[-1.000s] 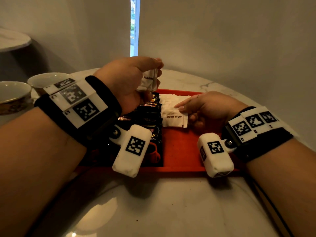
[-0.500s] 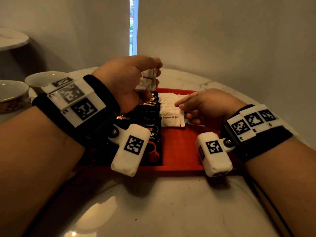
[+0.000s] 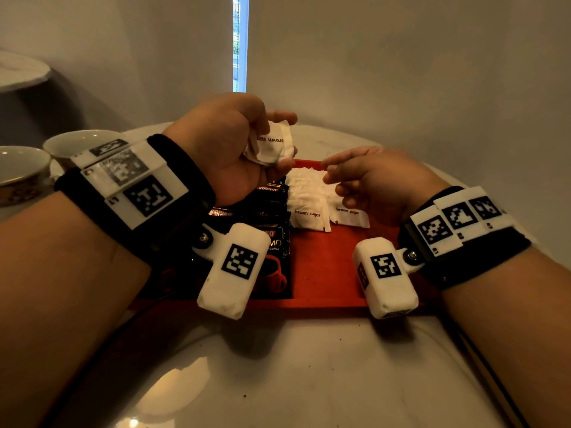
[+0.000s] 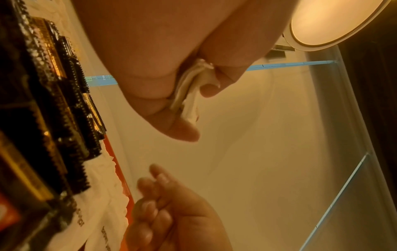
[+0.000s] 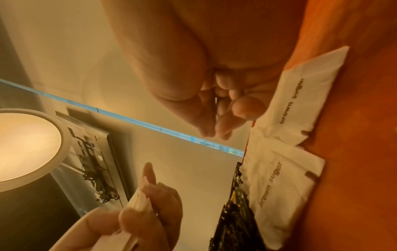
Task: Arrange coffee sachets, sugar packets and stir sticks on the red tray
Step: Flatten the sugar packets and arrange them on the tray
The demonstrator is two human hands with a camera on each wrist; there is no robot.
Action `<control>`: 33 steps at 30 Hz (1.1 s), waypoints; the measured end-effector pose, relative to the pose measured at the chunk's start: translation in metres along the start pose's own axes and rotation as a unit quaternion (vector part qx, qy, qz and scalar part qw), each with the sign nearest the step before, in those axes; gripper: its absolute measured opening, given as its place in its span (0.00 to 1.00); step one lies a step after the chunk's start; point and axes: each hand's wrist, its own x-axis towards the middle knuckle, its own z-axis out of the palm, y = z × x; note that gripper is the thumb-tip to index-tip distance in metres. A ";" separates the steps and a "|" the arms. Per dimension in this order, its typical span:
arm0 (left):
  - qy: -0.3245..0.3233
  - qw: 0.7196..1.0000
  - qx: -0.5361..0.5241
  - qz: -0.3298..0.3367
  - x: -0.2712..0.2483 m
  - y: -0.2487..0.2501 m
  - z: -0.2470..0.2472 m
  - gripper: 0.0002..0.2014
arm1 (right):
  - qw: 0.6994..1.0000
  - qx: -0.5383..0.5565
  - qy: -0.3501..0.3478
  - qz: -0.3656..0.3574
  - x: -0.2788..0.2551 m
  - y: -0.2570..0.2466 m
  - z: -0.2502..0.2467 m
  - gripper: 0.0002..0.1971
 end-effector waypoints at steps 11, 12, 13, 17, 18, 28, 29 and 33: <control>-0.060 0.995 0.078 0.012 0.006 -0.007 -0.005 0.08 | 0.974 0.148 -0.123 -0.119 -0.013 -0.013 0.014 0.13; -0.062 0.995 0.079 0.012 0.005 -0.007 -0.005 0.08 | 0.974 0.145 -0.123 -0.121 -0.014 -0.013 0.016 0.14; -0.062 0.995 0.077 0.013 0.005 -0.008 -0.005 0.07 | 0.975 0.141 -0.120 -0.125 -0.015 -0.013 0.017 0.13; -0.048 0.997 0.058 0.015 0.005 -0.006 -0.005 0.12 | 0.978 0.129 -0.102 -0.129 -0.017 -0.014 0.019 0.12; -0.047 0.997 0.053 0.014 0.004 -0.006 -0.005 0.15 | 0.978 0.130 -0.098 -0.127 -0.017 -0.014 0.019 0.12; -0.033 0.998 0.047 0.029 0.001 -0.006 -0.002 0.12 | 0.977 0.159 -0.085 -0.112 -0.019 -0.018 0.021 0.05; -0.026 0.998 0.047 0.024 0.002 -0.005 -0.002 0.12 | 0.976 0.171 -0.085 -0.109 -0.019 -0.018 0.021 0.05; -0.010 0.999 0.030 0.017 0.004 -0.005 -0.003 0.15 | 0.965 0.224 -0.082 -0.104 -0.019 -0.018 0.018 0.13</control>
